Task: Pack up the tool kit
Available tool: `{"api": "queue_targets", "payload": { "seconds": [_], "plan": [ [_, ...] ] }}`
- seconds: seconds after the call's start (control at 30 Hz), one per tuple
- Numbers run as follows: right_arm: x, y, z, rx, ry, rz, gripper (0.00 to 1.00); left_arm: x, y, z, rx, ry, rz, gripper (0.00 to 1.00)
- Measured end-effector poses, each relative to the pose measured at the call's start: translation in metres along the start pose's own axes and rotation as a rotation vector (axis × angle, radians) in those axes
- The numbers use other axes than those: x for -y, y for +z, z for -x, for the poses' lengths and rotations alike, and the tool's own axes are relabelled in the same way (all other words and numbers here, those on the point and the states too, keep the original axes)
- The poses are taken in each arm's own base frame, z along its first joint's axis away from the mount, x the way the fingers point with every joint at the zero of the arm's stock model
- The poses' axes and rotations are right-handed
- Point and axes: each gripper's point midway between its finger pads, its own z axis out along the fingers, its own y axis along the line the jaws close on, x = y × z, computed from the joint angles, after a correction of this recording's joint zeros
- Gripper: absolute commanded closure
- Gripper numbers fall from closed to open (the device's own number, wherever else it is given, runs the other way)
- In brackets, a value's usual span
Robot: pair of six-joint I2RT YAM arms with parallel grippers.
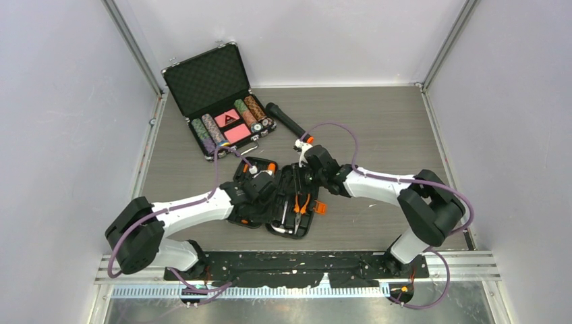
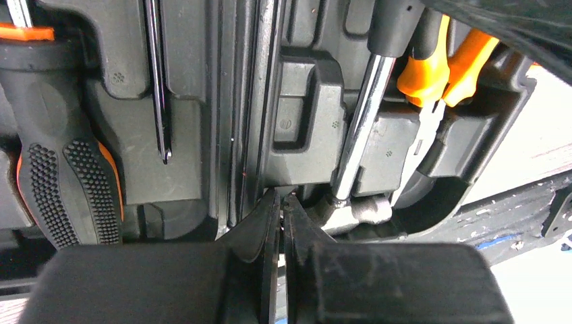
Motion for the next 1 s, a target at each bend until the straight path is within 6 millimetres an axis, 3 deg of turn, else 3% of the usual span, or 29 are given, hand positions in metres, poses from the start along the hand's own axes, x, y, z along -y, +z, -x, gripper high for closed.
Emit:
{"api": "queue_targets", "payload": {
  "seconds": [0.13, 0.3, 0.57, 0.8, 1.0],
  "plan": [
    [0.008, 0.012, -0.010, -0.038, 0.021, -0.014, 0.79, 0.000, 0.002, -0.001, -0.011, 0.001, 0.001, 1.00],
    [0.010, 0.018, -0.008, -0.053, 0.048, -0.022, 0.84, 0.001, 0.003, -0.003, -0.027, 0.007, 0.001, 1.00],
    [0.010, 0.019, -0.008, -0.067, 0.057, -0.035, 0.84, 0.002, 0.005, -0.005, -0.046, 0.023, 0.000, 1.00],
    [0.010, 0.015, -0.010, -0.050, 0.055, -0.029, 0.81, 0.001, 0.001, -0.002, -0.028, 0.026, 0.005, 0.85],
    [0.011, 0.006, -0.011, -0.053, 0.057, -0.052, 0.75, 0.012, -0.029, 0.019, 0.071, 0.027, -0.041, 0.79]
  ]
}}
